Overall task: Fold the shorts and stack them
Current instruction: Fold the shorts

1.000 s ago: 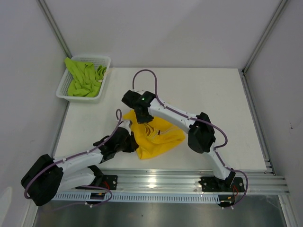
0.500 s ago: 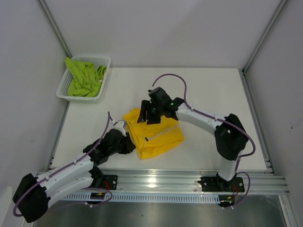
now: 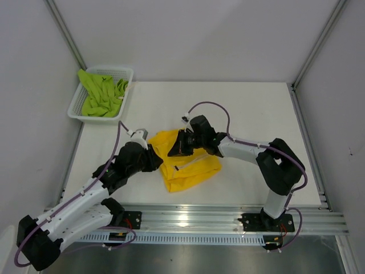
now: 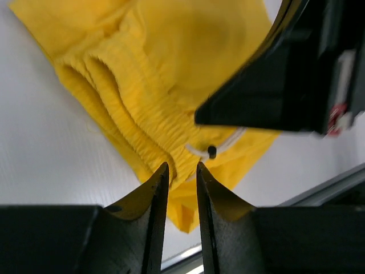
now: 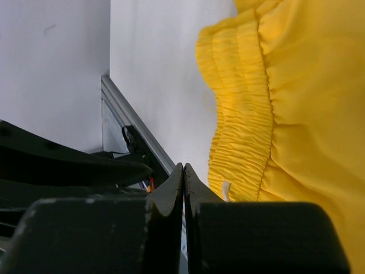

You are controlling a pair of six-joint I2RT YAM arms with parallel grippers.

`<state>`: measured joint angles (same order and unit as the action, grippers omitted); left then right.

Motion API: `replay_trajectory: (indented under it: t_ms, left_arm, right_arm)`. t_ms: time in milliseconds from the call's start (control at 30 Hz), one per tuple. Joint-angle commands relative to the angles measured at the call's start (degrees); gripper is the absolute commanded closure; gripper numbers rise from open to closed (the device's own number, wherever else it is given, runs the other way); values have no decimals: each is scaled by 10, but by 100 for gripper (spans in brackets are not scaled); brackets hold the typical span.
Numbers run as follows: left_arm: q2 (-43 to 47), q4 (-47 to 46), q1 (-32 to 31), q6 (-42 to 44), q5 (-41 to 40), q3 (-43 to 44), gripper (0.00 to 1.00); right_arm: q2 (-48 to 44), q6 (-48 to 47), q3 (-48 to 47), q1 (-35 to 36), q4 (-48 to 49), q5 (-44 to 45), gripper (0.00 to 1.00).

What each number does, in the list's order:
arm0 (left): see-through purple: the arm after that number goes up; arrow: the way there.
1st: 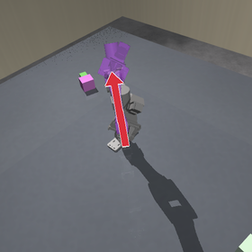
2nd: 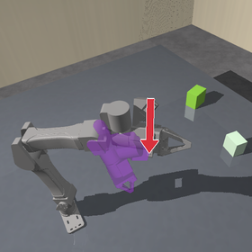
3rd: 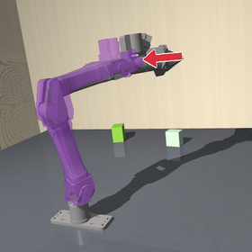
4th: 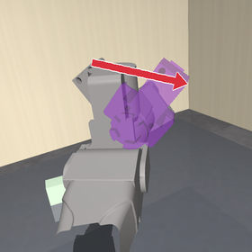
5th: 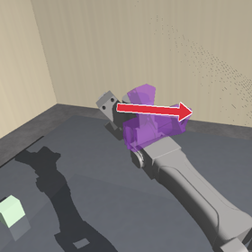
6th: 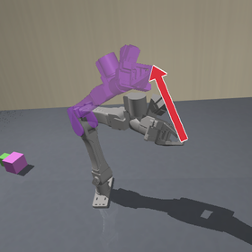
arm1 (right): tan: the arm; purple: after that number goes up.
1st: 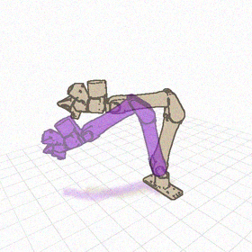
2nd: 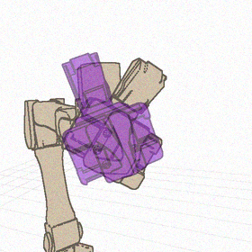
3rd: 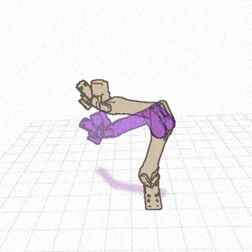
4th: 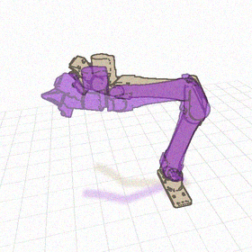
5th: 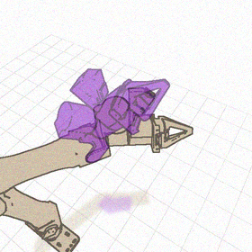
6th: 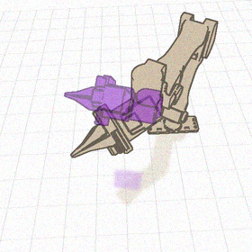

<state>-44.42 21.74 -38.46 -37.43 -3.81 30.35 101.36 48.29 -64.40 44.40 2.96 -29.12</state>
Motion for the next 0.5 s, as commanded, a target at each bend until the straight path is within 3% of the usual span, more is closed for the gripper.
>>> replay_trajectory:
  t_ms: [0,167,467]
  left_arm:
    - [-24,-13,45,10,14,54,71]
    - [-59,-72,122,10,81,62,72]
    - [-145,-180,138,-19,140,34,75]
  right_arm:
    - [17,17,26,17,91,-29,100]
    - [73,47,94,31,180,-20,100]
    - [160,35,106,69,213,23,100]
